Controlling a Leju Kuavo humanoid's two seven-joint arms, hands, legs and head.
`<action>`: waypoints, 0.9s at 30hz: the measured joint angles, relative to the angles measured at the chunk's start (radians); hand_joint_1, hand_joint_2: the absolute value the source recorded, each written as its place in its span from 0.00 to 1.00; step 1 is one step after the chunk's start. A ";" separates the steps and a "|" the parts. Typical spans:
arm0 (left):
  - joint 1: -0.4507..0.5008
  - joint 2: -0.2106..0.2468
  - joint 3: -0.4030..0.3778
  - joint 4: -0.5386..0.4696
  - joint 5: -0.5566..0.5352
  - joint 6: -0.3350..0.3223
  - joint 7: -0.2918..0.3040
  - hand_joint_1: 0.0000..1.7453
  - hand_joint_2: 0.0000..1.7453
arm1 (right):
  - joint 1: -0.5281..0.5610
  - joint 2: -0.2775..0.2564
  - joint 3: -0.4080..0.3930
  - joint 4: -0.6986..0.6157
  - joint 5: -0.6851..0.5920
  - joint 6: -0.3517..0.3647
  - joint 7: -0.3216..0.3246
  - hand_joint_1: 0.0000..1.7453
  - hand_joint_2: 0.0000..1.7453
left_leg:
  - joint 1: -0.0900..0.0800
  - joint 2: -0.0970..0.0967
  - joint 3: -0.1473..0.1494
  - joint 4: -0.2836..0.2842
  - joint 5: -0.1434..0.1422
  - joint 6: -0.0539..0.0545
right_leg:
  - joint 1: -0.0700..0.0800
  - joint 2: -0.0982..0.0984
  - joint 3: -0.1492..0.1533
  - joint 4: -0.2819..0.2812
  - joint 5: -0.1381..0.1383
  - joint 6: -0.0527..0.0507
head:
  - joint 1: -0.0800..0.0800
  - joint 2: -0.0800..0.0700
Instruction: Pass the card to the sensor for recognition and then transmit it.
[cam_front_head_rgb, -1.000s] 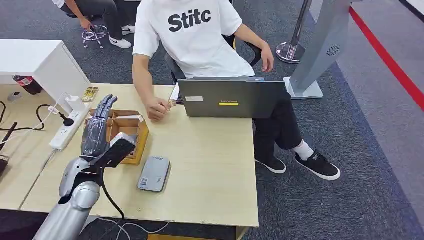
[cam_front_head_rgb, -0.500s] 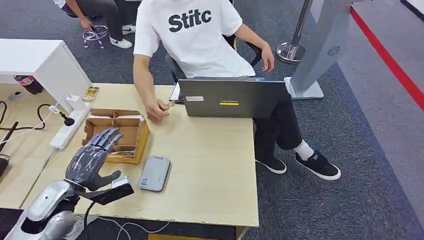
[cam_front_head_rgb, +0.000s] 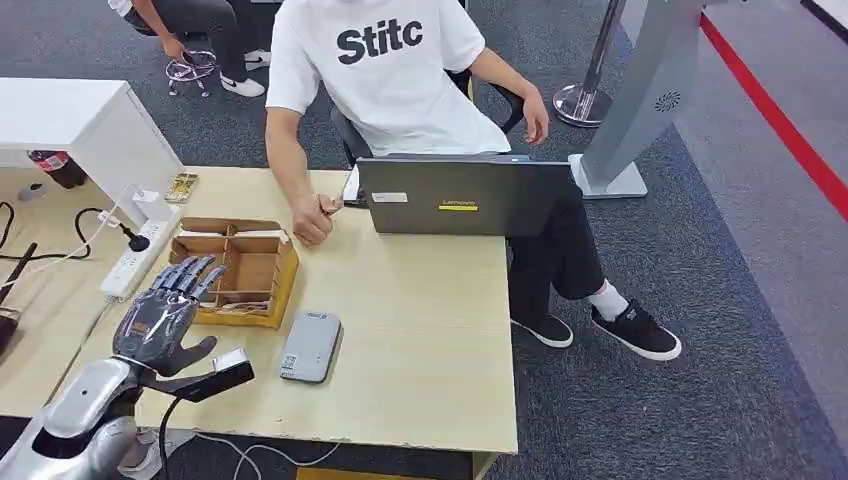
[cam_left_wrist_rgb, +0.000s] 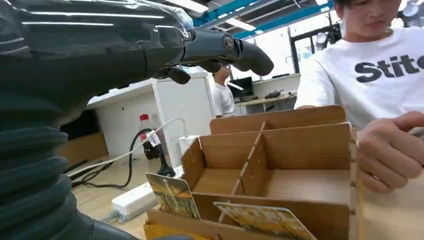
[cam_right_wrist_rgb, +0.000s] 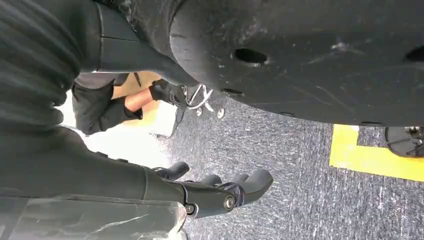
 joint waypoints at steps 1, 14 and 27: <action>-0.009 -0.006 0.000 0.019 -0.002 0.015 0.000 0.00 1.00 | 0.000 0.000 0.003 0.000 0.000 0.000 0.000 0.00 1.00 | 0.000 0.000 0.000 0.000 0.000 0.000 | 0.000 0.000 0.000 0.000 0.000 0.000 | 0.000 0.000; -0.048 -0.043 0.000 0.120 -0.010 0.029 -0.001 0.00 1.00 | -0.002 0.000 0.013 0.000 0.002 0.000 0.001 0.00 1.00 | 0.000 0.000 0.000 0.000 0.000 -0.001 | 0.000 0.000 -0.001 0.000 0.000 0.000 | 0.000 0.000; -0.160 -0.120 -0.008 0.292 -0.048 0.073 -0.004 0.00 1.00 | -0.006 0.000 0.030 0.000 0.012 0.000 0.003 0.00 1.00 | 0.000 0.000 0.000 0.000 0.002 0.000 | 0.000 0.000 -0.001 0.000 0.001 -0.001 | 0.000 0.000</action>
